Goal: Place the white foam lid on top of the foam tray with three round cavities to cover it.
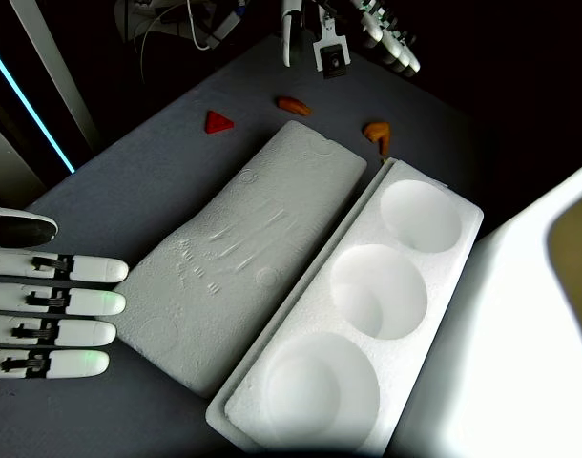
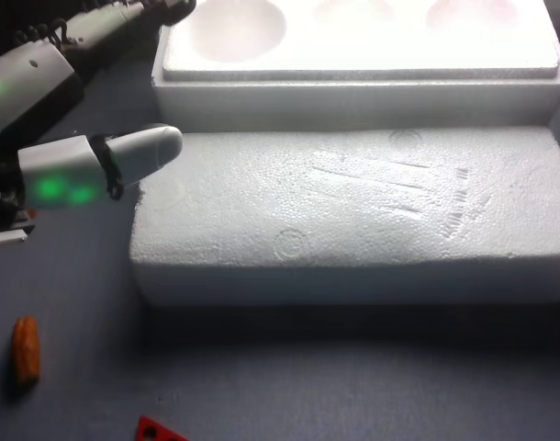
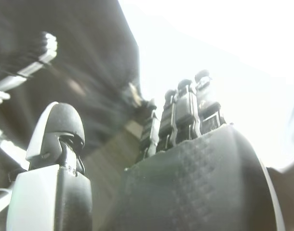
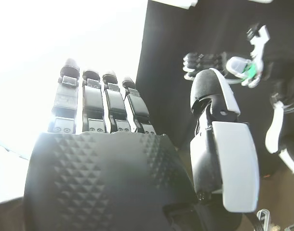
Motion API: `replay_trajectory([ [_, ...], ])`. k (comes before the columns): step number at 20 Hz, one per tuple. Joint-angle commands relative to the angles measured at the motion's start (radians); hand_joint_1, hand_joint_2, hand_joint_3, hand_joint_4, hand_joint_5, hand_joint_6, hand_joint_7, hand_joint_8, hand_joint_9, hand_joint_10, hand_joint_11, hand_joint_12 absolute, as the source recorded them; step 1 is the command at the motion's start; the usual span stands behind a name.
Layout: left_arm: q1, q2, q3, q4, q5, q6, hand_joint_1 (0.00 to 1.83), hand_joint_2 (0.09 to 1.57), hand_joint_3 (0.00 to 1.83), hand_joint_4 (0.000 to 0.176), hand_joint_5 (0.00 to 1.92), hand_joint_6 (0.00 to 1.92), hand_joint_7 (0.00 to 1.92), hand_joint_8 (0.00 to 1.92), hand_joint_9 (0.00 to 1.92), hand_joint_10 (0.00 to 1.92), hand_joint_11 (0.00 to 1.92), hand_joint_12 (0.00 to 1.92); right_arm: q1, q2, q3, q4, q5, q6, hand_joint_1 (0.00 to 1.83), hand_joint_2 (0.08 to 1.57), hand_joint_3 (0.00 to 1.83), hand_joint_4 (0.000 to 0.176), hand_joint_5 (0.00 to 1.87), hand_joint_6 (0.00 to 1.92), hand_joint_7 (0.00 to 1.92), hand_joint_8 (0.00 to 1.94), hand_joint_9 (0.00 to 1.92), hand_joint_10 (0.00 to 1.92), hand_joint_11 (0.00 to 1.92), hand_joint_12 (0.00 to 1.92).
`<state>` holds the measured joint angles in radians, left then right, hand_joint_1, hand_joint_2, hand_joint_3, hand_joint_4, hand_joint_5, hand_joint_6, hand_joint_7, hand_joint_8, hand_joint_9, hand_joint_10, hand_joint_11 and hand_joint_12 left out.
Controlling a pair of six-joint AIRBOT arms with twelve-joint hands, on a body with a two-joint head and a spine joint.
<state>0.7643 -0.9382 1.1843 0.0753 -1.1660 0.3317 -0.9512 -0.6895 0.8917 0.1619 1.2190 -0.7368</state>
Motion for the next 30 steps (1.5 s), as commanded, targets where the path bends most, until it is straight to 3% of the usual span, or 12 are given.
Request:
replay_trajectory([
  [1,-0.011,0.004,0.007,-0.027,-0.093,-0.006,0.39,1.29,0.01,0.028,0.02,0.01,0.0,0.0,0.0,0.0,0.0,0.0,0.017,0.011,0.008,0.018,0.07,-0.01,0.37,1.3,0.01,0.0,0.0,0.0,0.0,0.0,0.0,0.0,0.0,0.59],
  [4,-0.014,-0.002,0.015,-0.029,-0.066,-0.006,0.39,1.25,0.0,0.029,0.0,0.0,0.0,0.0,0.0,0.0,0.0,0.0,0.024,0.009,0.01,0.025,0.048,-0.028,0.4,1.3,0.0,0.0,0.0,0.0,0.0,0.0,0.0,0.0,0.0,0.63],
  [7,-0.001,-0.001,0.006,-0.051,-0.063,-0.006,0.35,1.21,0.0,0.003,0.0,0.0,0.0,0.0,0.0,0.0,0.0,0.0,0.013,0.009,0.0,0.061,0.048,-0.04,0.49,1.29,0.0,0.0,0.0,0.0,0.0,0.0,0.0,0.0,0.0,0.96],
  [8,0.011,0.002,-0.001,-0.067,-0.065,-0.002,0.36,1.19,0.0,0.0,0.0,0.0,0.0,0.0,0.0,0.0,0.0,0.0,0.008,0.009,-0.002,0.073,0.049,-0.041,0.52,1.28,0.0,0.0,0.0,0.0,0.0,0.0,0.0,0.0,0.0,0.98],
  [11,0.05,0.016,-0.026,-0.123,-0.079,0.023,0.4,1.15,0.0,0.0,0.0,0.0,0.0,0.0,0.0,0.0,0.0,0.0,-0.008,0.009,-0.013,0.116,0.058,-0.05,0.55,1.26,0.0,0.0,0.0,0.0,0.0,0.0,0.0,0.0,0.0,0.54],
  [13,0.084,0.022,-0.041,-0.162,-0.09,0.032,0.42,1.12,0.0,0.0,0.0,0.0,0.0,0.0,0.0,0.0,0.0,0.0,-0.032,0.008,-0.023,0.155,0.073,-0.066,0.49,1.24,0.0,0.0,0.0,0.0,0.0,0.0,0.0,0.0,0.0,0.64],
  [15,0.116,0.026,-0.05,-0.199,-0.099,0.032,0.47,1.11,0.0,0.0,0.0,0.0,0.0,0.0,0.0,0.0,0.0,0.0,-0.061,0.004,-0.028,0.188,0.094,-0.067,0.43,1.19,0.0,0.0,0.0,0.0,0.0,0.0,0.0,0.0,0.0,0.94],
  [17,0.191,0.044,-0.073,-0.254,-0.126,0.032,0.44,1.09,0.0,0.0,0.0,0.0,0.0,0.0,0.0,0.0,0.0,0.0,-0.104,-0.009,-0.033,0.233,0.112,-0.067,0.42,1.16,0.0,0.0,0.0,0.0,0.0,0.0,0.0,0.0,0.0,0.95],
  [21,0.267,0.059,-0.096,-0.298,-0.139,0.032,0.38,1.07,0.0,0.0,0.0,0.0,0.0,0.0,0.0,0.0,0.0,0.0,-0.118,-0.03,-0.034,0.268,0.115,-0.067,0.43,1.15,0.0,0.0,0.0,0.0,0.0,0.0,0.0,0.0,0.0,1.0],
  [25,0.319,0.065,-0.105,-0.309,-0.102,0.032,0.4,1.04,0.0,0.0,0.0,0.0,0.0,0.0,0.0,0.0,0.0,0.0,-0.137,-0.06,-0.025,0.292,0.106,-0.067,0.44,1.13,0.0,0.0,0.0,0.0,0.0,0.0,0.01,0.0,0.0,1.28],
  [28,0.319,0.058,-0.097,-0.288,-0.019,0.037,0.43,1.04,0.0,0.0,0.0,0.0,0.0,0.0,0.0,0.0,0.0,0.0,-0.138,-0.078,-0.017,0.306,0.088,-0.067,0.48,1.11,0.0,0.0,0.0,0.0,0.0,0.0,0.0,0.0,0.0,0.89],
  [30,0.318,0.051,-0.089,-0.281,0.02,0.037,0.43,1.04,0.0,0.0,0.0,0.0,0.0,0.0,0.0,0.0,0.0,0.0,-0.136,-0.088,-0.009,0.312,0.077,-0.067,0.49,1.11,0.0,0.0,0.0,0.0,0.0,0.0,0.0,0.0,0.0,0.74],
])
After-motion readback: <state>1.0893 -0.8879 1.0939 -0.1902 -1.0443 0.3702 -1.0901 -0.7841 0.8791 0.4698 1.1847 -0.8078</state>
